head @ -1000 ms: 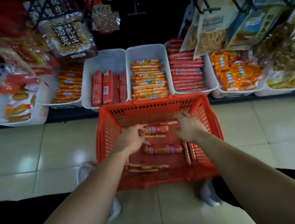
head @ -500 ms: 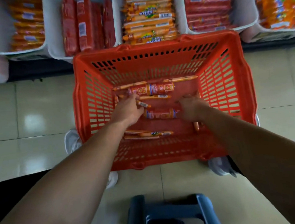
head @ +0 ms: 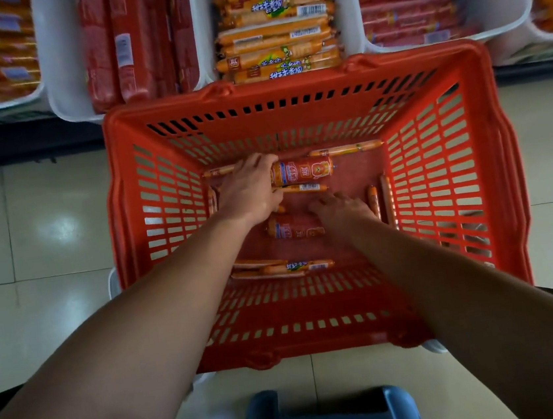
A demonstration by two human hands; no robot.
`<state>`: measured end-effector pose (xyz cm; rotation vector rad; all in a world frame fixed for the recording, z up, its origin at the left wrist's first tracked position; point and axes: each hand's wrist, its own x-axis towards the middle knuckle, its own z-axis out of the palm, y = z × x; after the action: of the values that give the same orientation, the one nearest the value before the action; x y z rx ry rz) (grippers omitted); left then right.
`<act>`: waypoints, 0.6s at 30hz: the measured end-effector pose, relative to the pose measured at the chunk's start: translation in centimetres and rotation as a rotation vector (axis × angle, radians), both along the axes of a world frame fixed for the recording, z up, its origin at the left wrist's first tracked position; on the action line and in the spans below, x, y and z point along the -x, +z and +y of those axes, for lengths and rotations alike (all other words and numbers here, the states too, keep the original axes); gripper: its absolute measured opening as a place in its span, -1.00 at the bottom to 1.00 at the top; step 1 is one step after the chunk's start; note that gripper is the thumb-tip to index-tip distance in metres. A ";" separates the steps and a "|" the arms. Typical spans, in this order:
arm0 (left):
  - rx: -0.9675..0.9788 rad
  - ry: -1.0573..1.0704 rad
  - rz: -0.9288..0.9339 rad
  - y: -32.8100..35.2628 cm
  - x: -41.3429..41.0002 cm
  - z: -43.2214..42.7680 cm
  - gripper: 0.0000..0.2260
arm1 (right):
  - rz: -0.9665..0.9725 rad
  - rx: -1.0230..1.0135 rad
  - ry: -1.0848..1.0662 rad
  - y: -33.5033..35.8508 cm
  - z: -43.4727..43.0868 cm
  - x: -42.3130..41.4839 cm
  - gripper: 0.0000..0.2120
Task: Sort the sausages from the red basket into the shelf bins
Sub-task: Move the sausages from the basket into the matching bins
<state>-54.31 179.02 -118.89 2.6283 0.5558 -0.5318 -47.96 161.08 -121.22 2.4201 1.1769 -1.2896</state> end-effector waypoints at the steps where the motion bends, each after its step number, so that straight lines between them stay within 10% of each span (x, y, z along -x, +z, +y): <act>1: 0.016 -0.005 0.008 -0.4 -0.3 -0.1 -0.42 | 0.025 -0.002 -0.003 0.0 -0.2 0.0 -0.40; 18: 0.191 0.011 0.117 0.9 0.1 -0.4 -0.40 | 0.024 -0.354 -0.611 9.1 -4.7 -4.5 -0.37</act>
<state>-54.43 178.67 -118.01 2.4242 0.5270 -0.7029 -43.44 156.40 -112.09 3.1998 0.7338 -1.3355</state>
